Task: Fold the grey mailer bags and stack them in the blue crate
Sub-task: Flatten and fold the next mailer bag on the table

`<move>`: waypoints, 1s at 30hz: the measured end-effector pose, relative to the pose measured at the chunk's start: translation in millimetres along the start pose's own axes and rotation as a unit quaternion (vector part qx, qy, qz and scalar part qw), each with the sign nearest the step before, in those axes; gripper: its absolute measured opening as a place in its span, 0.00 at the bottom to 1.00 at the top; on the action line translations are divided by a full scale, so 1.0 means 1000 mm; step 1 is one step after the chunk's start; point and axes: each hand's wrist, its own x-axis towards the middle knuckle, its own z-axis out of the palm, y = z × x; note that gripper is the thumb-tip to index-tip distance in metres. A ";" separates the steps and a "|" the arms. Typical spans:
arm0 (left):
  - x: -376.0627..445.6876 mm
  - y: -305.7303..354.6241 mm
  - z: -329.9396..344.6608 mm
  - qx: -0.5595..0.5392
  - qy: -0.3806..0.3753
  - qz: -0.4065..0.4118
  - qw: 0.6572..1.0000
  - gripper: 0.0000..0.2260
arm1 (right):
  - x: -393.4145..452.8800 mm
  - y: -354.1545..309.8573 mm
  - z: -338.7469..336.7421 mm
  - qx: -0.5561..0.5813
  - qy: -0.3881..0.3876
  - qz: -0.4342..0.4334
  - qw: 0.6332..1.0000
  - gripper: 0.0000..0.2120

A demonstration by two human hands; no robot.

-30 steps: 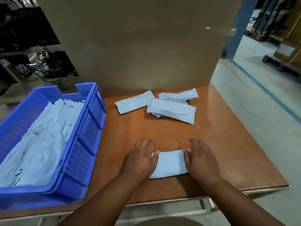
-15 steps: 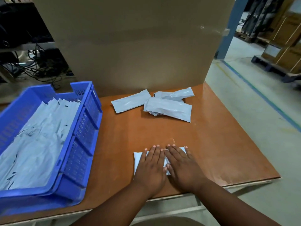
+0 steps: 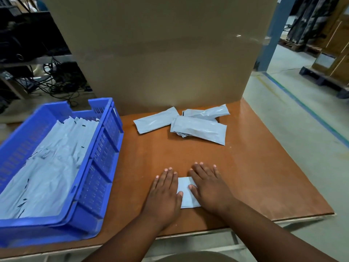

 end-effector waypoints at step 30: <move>-0.005 0.019 -0.013 -0.004 0.027 0.074 0.997 0.31 | 0.008 -0.001 -0.015 -0.021 0.026 -0.009 0.999 0.29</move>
